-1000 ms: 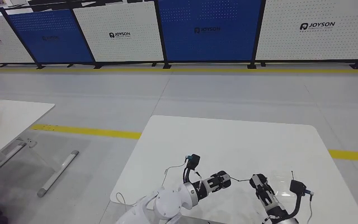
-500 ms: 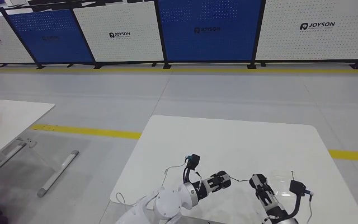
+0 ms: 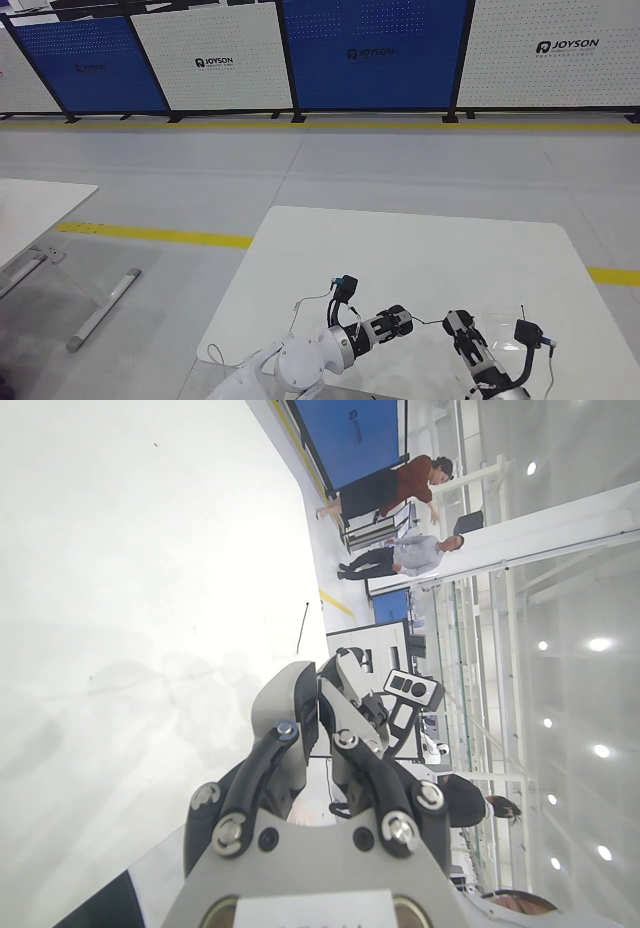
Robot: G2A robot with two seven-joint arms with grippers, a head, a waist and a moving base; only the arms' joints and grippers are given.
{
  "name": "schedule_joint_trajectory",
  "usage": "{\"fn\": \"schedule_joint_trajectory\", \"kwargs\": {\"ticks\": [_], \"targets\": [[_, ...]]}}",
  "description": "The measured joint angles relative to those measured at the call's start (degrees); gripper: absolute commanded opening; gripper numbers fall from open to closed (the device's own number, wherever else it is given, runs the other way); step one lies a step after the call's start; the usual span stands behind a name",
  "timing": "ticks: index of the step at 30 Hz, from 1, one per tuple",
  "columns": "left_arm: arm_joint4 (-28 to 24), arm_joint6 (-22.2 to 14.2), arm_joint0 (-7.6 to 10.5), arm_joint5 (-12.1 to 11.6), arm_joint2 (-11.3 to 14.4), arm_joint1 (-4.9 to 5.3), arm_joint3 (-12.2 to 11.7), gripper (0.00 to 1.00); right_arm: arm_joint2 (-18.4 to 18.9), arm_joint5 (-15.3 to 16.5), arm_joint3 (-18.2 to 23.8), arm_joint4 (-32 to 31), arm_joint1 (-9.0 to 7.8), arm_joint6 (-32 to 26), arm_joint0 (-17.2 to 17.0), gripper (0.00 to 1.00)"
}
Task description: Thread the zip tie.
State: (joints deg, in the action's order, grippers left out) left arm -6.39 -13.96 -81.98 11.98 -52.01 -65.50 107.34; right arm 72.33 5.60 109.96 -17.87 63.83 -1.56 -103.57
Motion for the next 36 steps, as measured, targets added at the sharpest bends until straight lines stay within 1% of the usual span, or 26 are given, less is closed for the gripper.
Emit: {"fn": "schedule_joint_trajectory", "kwargs": {"ticks": [7,16,18,20,24,27,33,36], "targets": [[0.42,0.84,-0.25,-2.37,0.49,-0.18,-0.34,0.0,0.07,0.56,-0.31,1.26,0.3,-0.18,0.06,0.0],[0.08,0.64,-0.66,-4.77,0.88,-0.33,-0.6,0.0,0.99,3.3,-0.78,4.32,0.66,1.08,-0.52,0.0],[-0.13,0.51,-0.72,-5.36,1.01,-0.37,-0.76,0.0,1.15,3.32,-0.9,4.39,0.7,0.58,-0.55,0.0],[-0.14,0.59,-0.71,-5.68,1.15,-0.43,-0.89,0.0,1.06,2.54,-1.01,3.61,0.73,-0.24,-0.34,0.0],[0.1,1.78,-0.7,-5.57,1.23,-0.56,-0.95,0.0,0.84,1.11,-1.01,2.75,0.88,-0.39,0.04,0.0],[0.26,2.54,-0.74,-5.24,1.12,-0.6,-0.93,0.0,0.87,1.08,-1.03,2.77,0.89,-0.3,0.04,0.0],[0.27,2.5,-0.74,-5.24,1.12,-0.6,-0.92,0.0,0.88,1.11,-1.03,2.79,0.89,-0.28,0.04,0.0],[0.27,2.5,-0.74,-5.24,1.12,-0.6,-0.92,0.0,1.17,1.11,-0.86,2.78,1.0,0.79,-0.1,0.0]]}}
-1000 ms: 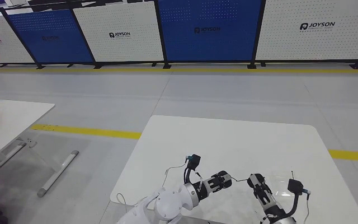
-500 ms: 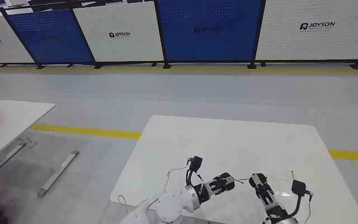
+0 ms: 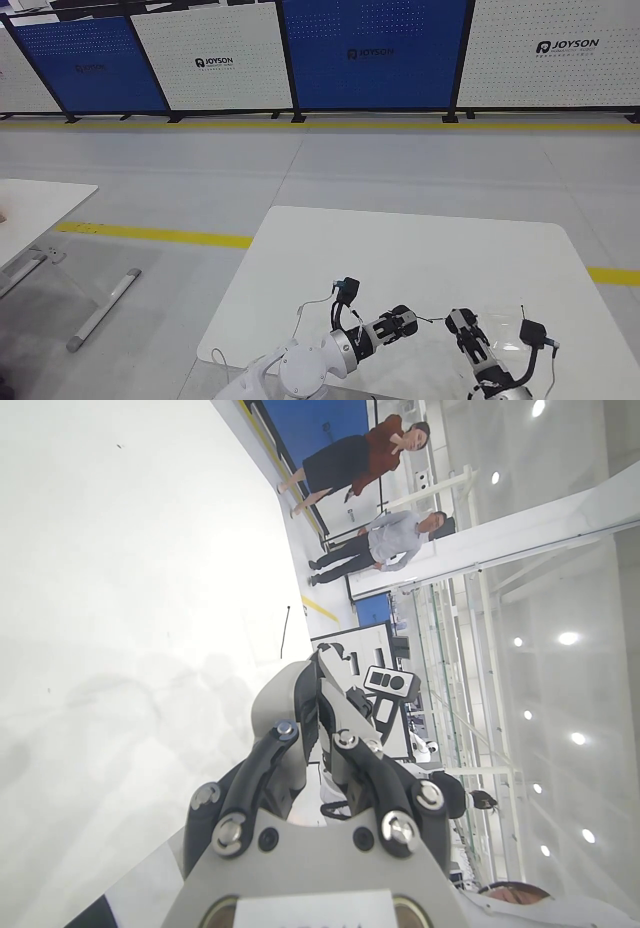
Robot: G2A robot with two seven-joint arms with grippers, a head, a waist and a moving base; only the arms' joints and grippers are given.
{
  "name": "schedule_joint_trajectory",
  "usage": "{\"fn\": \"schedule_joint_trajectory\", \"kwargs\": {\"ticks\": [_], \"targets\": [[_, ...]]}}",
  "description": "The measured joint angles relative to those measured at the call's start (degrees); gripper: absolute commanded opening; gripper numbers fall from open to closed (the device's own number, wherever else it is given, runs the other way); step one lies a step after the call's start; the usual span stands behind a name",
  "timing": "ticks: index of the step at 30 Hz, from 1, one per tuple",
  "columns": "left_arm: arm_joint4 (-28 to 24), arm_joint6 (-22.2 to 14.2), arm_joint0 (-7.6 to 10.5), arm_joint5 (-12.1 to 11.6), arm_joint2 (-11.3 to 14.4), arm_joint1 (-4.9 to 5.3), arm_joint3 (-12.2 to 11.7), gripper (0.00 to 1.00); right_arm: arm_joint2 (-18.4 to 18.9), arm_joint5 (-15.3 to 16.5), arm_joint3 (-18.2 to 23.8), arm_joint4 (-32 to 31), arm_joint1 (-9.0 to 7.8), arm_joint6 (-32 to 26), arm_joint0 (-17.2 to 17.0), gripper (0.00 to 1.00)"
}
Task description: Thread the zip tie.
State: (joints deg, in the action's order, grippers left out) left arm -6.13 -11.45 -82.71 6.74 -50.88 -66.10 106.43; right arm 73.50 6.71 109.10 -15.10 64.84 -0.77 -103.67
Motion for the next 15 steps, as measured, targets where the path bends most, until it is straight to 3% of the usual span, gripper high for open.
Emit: {"fn": "schedule_joint_trajectory", "kwargs": {"ticks": [15], "targets": [[0.0,0.0,0.0,0.0,0.0,0.0,0.0,0.0,1.2,-0.38,1.34,-0.64,0.17,-0.06,-1.89,0.0]]}}
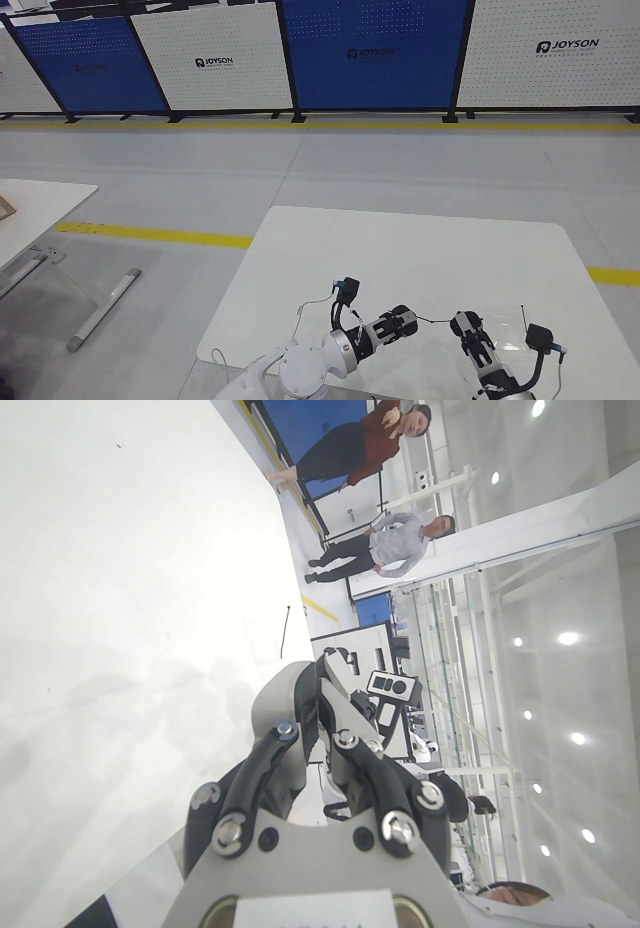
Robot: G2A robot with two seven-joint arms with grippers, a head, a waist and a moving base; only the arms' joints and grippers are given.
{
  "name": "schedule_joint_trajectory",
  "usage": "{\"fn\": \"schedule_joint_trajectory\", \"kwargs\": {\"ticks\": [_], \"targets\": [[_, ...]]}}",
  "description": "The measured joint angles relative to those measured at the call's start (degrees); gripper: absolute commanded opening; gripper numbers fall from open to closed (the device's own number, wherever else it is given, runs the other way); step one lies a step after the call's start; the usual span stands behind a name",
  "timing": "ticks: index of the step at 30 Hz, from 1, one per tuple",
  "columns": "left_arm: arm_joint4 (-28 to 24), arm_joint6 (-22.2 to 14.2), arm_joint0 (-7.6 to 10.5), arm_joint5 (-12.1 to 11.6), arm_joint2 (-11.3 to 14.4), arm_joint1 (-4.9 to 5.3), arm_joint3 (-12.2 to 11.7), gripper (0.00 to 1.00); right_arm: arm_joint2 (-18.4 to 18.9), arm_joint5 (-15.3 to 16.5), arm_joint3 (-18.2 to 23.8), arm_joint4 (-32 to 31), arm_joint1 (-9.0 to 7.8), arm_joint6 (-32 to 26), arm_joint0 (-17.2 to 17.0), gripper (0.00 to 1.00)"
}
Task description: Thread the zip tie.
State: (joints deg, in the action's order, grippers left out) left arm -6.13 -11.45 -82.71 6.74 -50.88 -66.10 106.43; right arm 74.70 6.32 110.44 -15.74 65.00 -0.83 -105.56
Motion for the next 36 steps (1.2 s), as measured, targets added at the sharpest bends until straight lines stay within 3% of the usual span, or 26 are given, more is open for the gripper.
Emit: {"fn": "schedule_joint_trajectory", "kwargs": {"ticks": [11,19,36], "targets": [[0.19,0.1,0.0,-0.04,0.05,-0.01,-0.08,0.0,0.7,1.39,0.05,0.96,0.32,1.64,-0.41,0.0],[4.56,1.22,0.22,0.47,0.93,-0.08,-0.56,0.0,0.86,1.06,-0.01,0.83,0.56,1.25,-0.39,0.0],[4.21,1.46,0.08,0.17,0.89,-0.13,-0.52,0.0,-0.01,0.39,-0.61,-1.0,0.94,0.97,0.01,0.0]]}}
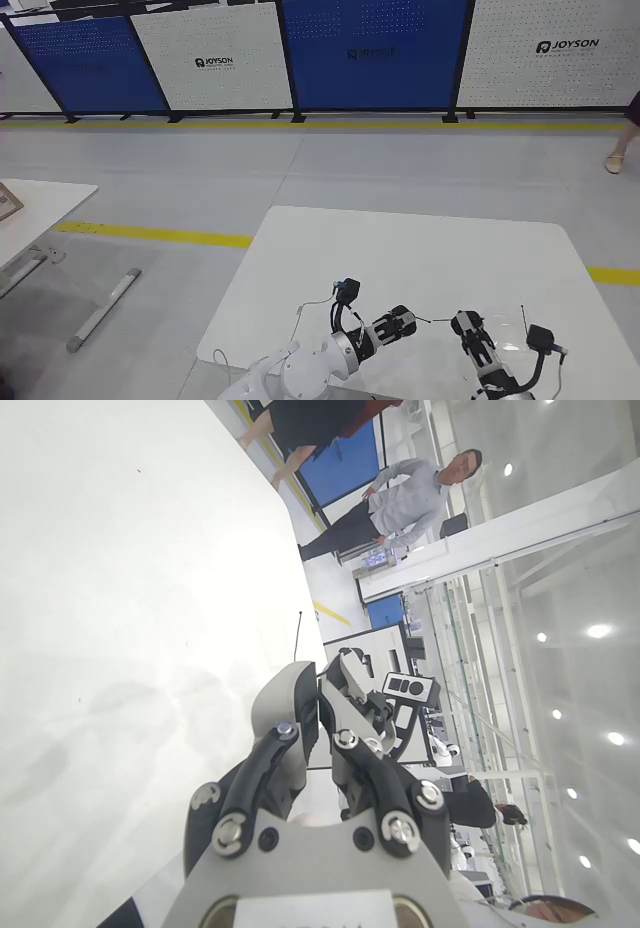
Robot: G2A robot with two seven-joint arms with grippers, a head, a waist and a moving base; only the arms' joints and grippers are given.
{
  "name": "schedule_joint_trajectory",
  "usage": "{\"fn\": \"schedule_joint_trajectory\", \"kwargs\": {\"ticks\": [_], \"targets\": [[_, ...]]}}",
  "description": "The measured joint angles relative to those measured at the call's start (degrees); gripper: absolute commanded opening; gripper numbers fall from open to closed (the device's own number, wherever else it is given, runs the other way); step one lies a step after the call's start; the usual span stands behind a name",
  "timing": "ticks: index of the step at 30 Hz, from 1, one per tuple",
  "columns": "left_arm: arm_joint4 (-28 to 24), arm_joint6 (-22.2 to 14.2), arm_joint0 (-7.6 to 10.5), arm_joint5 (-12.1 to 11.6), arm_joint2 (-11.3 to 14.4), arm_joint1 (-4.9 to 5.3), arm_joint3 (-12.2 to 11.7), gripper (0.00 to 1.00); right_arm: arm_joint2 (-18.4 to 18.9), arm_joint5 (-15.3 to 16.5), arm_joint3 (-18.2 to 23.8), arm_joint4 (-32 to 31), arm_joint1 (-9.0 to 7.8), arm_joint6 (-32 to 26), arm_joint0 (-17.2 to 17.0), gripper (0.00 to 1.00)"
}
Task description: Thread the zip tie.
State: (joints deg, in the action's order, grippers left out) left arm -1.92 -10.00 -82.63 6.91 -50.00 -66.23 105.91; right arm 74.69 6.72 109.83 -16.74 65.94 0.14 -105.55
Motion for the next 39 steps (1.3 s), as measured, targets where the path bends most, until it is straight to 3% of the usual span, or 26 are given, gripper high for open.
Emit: {"fn": "schedule_joint_trajectory", "kwargs": {"ticks": [16,39], "targets": [[0.0,0.0,0.0,0.0,0.0,0.0,0.0,0.0,0.6,1.49,0.78,-1.2,0.35,1.1,-1.8,0.0],[0.0,0.0,0.0,0.0,0.0,0.0,0.0,0.0,-0.64,-2.88,1.33,-4.27,1.14,0.47,-0.61,0.0]]}}
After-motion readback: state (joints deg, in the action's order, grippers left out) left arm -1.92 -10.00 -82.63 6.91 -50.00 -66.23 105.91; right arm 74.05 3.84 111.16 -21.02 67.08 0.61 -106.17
